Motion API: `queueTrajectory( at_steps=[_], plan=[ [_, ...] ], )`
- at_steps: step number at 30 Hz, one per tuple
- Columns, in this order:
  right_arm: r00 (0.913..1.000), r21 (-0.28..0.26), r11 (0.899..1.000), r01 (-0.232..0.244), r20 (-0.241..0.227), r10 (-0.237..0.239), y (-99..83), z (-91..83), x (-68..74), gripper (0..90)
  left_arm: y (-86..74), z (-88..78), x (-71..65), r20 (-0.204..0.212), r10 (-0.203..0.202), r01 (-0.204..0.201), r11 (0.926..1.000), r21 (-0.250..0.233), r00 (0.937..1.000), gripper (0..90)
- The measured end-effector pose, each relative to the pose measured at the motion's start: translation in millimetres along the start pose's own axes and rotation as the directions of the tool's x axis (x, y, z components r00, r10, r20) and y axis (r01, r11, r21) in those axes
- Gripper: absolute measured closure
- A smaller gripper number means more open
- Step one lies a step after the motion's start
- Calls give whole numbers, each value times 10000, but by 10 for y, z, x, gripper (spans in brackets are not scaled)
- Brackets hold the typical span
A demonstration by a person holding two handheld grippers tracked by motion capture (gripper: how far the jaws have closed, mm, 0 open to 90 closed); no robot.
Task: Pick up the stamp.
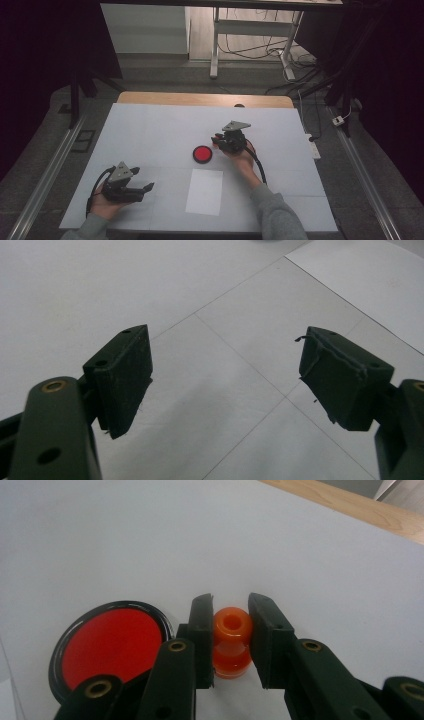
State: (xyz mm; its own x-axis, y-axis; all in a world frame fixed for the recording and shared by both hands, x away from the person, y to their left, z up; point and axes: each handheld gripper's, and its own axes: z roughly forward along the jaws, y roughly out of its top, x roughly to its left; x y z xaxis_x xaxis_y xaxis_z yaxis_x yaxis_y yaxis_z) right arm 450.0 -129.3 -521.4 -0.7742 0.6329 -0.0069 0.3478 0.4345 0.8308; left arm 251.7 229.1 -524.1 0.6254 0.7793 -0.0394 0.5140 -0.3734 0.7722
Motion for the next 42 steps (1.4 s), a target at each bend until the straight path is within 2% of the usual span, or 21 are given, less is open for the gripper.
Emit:
queueTrajectory(
  at_steps=[10,20,25,33,40,42],
  plan=[
    [9996,-271,9993,-253,-98,250,35,-108,-24,721,2,9,10,-7,-52,52,10000,15,10000,213],
    [9992,-505,9983,-274,-303,259,79,-297,41,721,-4,-4,19,-91,-87,87,9999,-55,9999,213],
    [9989,-433,9987,-276,-396,259,70,-338,50,721,-17,-9,34,-102,-156,156,9999,-69,9998,213],
    [9968,-468,9973,-567,-587,539,39,-374,31,721,-24,-25,30,-119,-196,194,9998,-106,9997,213],
    [9965,-561,9965,-613,-598,579,9,-492,77,721,-48,-59,26,-144,-247,245,9996,-158,9996,213],
    [9975,-565,9973,-479,-550,448,4,-545,104,721,-55,-73,24,-190,-239,235,9996,-181,9995,213]
  ],
)
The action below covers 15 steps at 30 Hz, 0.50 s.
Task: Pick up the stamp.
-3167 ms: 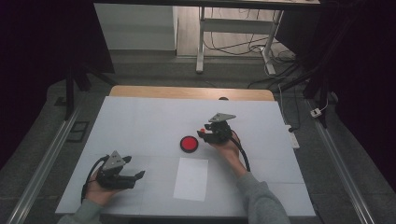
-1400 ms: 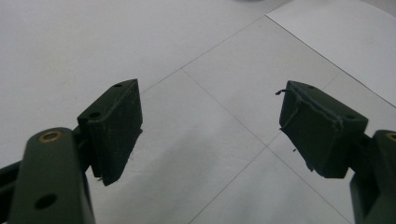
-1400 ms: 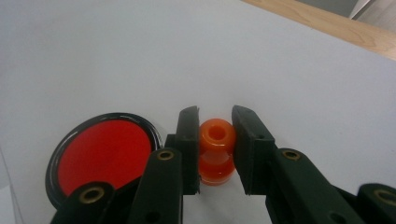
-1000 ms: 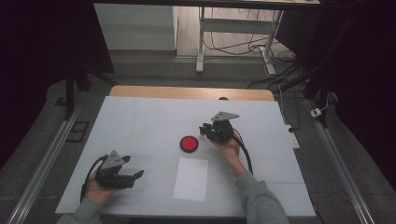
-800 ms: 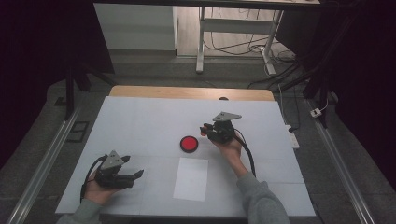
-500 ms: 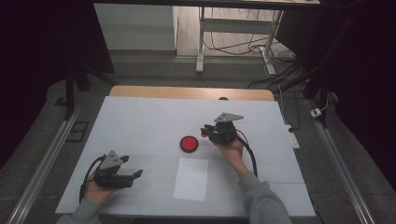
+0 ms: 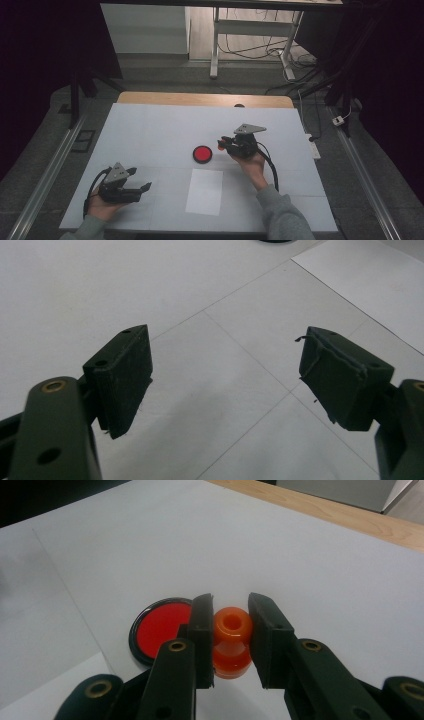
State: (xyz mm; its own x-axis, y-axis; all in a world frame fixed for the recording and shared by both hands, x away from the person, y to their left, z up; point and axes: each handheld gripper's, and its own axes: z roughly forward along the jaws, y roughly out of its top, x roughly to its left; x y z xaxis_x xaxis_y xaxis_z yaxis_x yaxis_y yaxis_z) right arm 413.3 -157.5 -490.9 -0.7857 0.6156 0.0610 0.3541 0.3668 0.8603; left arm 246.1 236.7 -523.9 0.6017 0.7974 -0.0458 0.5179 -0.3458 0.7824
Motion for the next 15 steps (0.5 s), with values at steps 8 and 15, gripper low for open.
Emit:
queueTrajectory(
  at_steps=[8,15],
  plan=[
    [9999,-120,9999,89,-92,-91,-46,-208,48,720,-11,-10,-7,-78,-2,2,10000,29,10000,213],
    [9998,-215,9998,-48,-201,44,-124,-361,75,721,-6,-6,-14,-109,8,-8,10000,27,9999,213]
  ],
)
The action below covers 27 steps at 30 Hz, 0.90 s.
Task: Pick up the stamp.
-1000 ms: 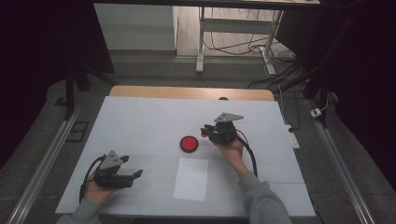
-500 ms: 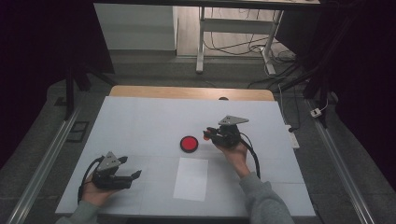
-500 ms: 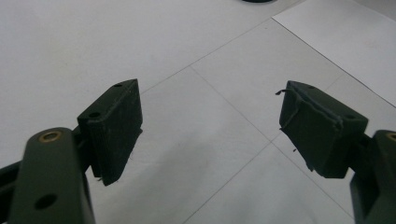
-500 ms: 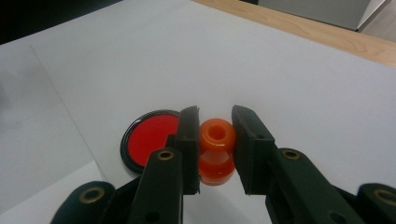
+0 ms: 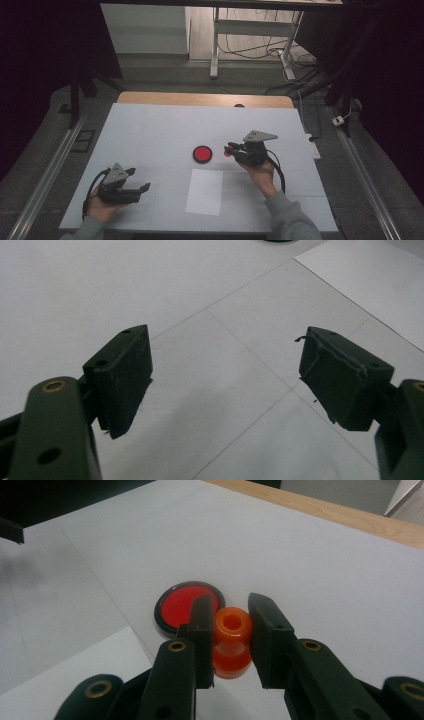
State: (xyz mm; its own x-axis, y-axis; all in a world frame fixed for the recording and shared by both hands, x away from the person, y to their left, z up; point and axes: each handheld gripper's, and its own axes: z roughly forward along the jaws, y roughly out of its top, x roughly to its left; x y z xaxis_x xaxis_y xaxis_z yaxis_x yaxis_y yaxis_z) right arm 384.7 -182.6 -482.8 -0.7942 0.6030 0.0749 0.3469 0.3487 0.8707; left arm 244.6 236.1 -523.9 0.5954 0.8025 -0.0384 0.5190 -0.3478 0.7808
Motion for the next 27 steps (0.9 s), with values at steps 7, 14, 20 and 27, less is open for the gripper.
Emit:
queueTrajectory(
  at_steps=[7,14,20,27],
  plan=[
    [9999,-31,9999,-100,-12,100,-58,-142,20,721,9,12,-2,22,30,-30,10000,-9,10000,213],
    [9997,-84,9998,-203,-140,202,-150,-260,87,721,10,14,-3,29,55,-55,10000,4,10000,213],
    [9995,-78,9998,-174,-265,172,-180,-284,144,721,11,8,-4,17,85,-85,10000,-28,10000,213],
    [9992,26,9999,-128,-381,129,-200,-321,216,721,13,8,-2,13,58,-58,10000,-52,10000,213]
  ],
)
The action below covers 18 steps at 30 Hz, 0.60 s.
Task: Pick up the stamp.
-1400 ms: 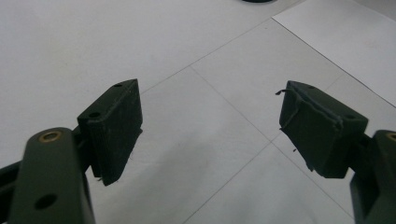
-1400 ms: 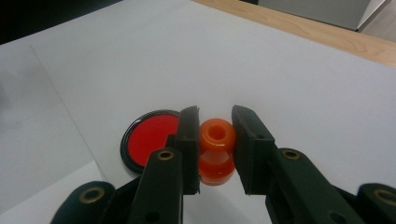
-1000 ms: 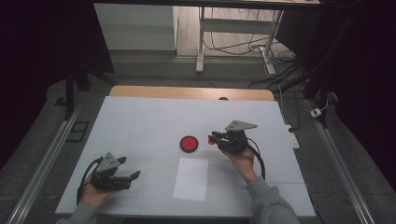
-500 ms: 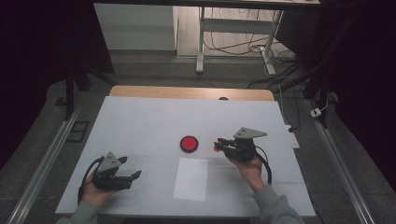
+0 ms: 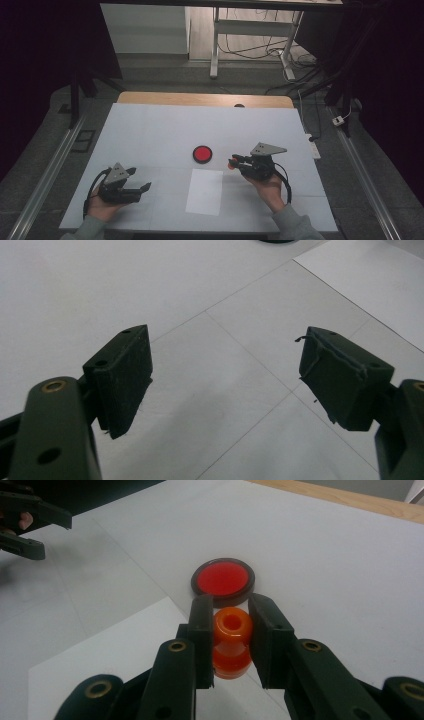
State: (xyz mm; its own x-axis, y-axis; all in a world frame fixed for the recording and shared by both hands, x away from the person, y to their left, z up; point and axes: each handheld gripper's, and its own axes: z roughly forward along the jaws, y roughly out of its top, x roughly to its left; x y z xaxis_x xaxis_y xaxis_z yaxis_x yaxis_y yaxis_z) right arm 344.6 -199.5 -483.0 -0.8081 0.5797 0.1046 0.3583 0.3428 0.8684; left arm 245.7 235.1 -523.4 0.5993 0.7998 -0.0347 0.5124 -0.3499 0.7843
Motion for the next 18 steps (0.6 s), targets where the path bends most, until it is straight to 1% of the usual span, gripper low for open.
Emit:
queueTrajectory(
  at_steps=[3,5,11,14,18],
  plan=[
    [9997,-102,9999,-121,-201,119,-9,-21,38,720,3,1,-5,9,19,-19,10000,-2,10000,213],
    [9996,-127,9998,-136,-241,132,-10,-22,51,720,5,1,-8,22,20,-20,10000,-6,10000,213],
    [9989,-188,9998,-57,-465,48,-5,0,121,720,9,5,-14,31,92,-92,10000,28,10000,212],
    [9986,-126,9999,0,-526,-6,-1,10,148,721,10,5,-17,25,93,-94,10000,15,10000,213],
    [9983,-171,9999,19,-583,-29,3,21,165,720,10,6,-17,19,115,-115,9999,37,9999,213]
  ],
)
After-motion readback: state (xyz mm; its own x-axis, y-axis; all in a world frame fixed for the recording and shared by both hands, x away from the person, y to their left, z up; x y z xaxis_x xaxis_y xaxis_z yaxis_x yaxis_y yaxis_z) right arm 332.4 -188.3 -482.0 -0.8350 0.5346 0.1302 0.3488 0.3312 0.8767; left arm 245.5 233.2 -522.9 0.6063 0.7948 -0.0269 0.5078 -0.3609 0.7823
